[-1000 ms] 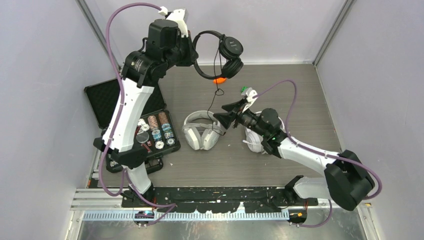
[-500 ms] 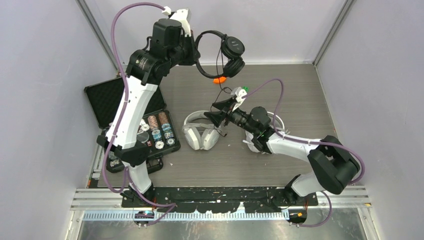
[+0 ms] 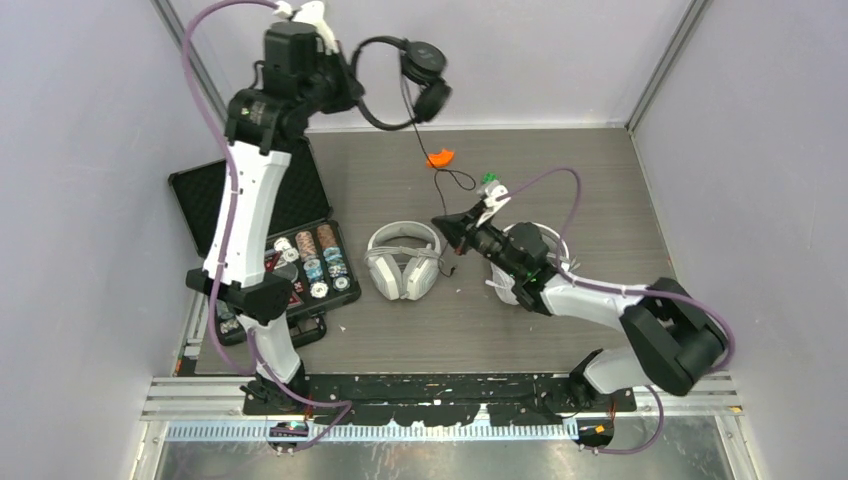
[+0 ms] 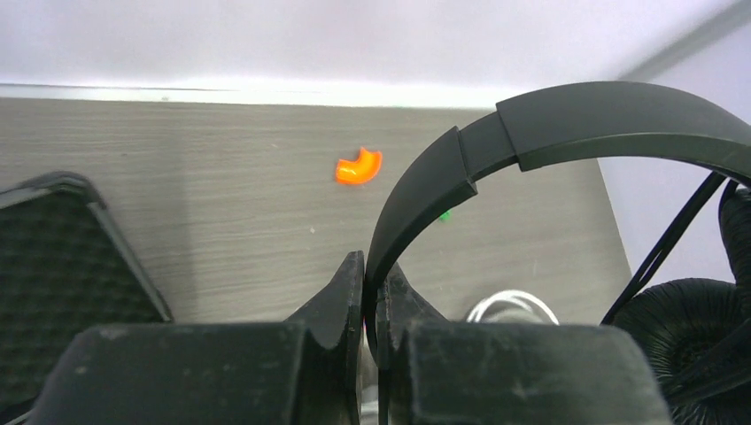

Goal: Wrap the headphones
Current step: Wrap the headphones cable around the headphones.

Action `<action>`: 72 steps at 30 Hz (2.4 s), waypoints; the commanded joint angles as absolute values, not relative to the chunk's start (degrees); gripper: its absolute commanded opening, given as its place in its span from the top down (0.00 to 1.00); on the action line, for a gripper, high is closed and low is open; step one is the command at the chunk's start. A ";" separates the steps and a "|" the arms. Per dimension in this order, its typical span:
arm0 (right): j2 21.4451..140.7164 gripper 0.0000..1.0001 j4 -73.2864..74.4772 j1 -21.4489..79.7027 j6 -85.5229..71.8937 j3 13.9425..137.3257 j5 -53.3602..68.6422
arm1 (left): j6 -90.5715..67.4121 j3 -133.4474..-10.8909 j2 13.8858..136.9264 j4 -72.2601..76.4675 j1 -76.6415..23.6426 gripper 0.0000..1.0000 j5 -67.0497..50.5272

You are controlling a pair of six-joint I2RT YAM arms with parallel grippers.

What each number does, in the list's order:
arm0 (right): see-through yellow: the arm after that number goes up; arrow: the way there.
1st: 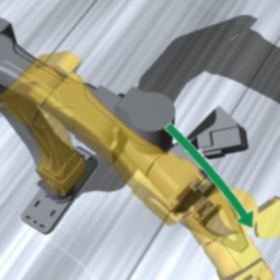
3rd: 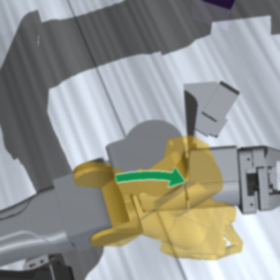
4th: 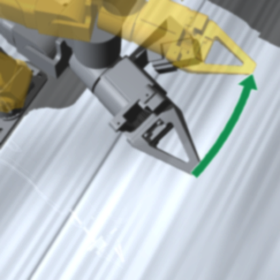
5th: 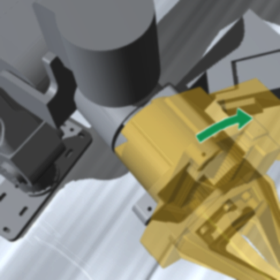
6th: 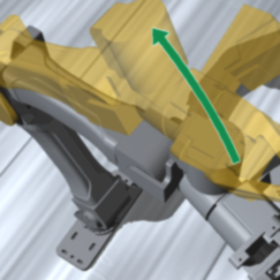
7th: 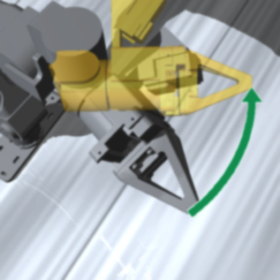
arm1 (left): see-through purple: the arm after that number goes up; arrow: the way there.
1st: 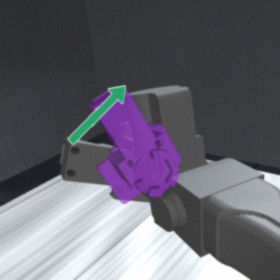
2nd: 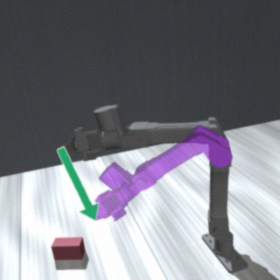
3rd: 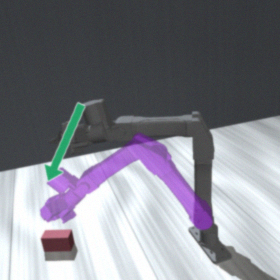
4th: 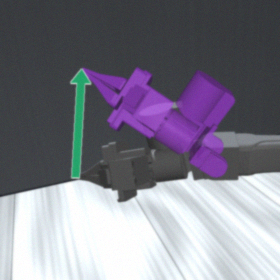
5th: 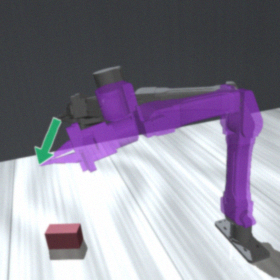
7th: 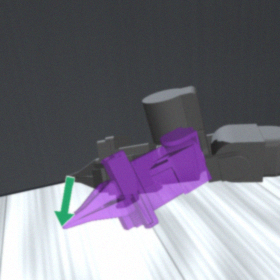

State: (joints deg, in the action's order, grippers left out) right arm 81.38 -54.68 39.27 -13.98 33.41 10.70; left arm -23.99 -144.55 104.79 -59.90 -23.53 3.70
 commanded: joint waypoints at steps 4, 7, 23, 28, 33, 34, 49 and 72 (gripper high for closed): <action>70.71 1.00 -41.49 28.00 -18.41 30.79 -4.86 | -34.64 -146.36 102.38 -50.08 -11.02 1.00 -6.97; 69.57 1.00 -39.28 21.75 -21.69 29.65 -5.13 | -37.55 -144.28 101.03 -48.04 -7.75 1.00 -10.43; 77.65 1.00 -36.74 9.55 -25.08 36.51 -2.34 | -40.67 -136.54 98.07 -40.39 -3.18 1.00 -36.63; 80.72 1.00 -33.75 7.67 -25.72 41.16 -3.96 | -37.22 -128.53 94.93 -40.67 -3.21 1.00 -41.53; 83.01 1.00 -32.73 6.13 -24.83 45.29 -5.28 | -34.38 -123.45 93.92 -41.80 -3.39 1.00 -48.42; 83.48 1.00 -32.14 6.03 -24.49 46.29 -5.23 | -33.94 -122.98 93.99 -41.72 -3.62 1.00 -50.11; 87.26 1.00 -19.66 4.71 -17.84 62.76 -2.30 | -4.39 -117.75 95.37 -56.72 -15.87 1.00 -51.05; 91.56 1.00 11.45 3.40 -14.19 89.79 18.25 | 20.45 -114.60 98.94 -65.73 -33.87 1.00 0.42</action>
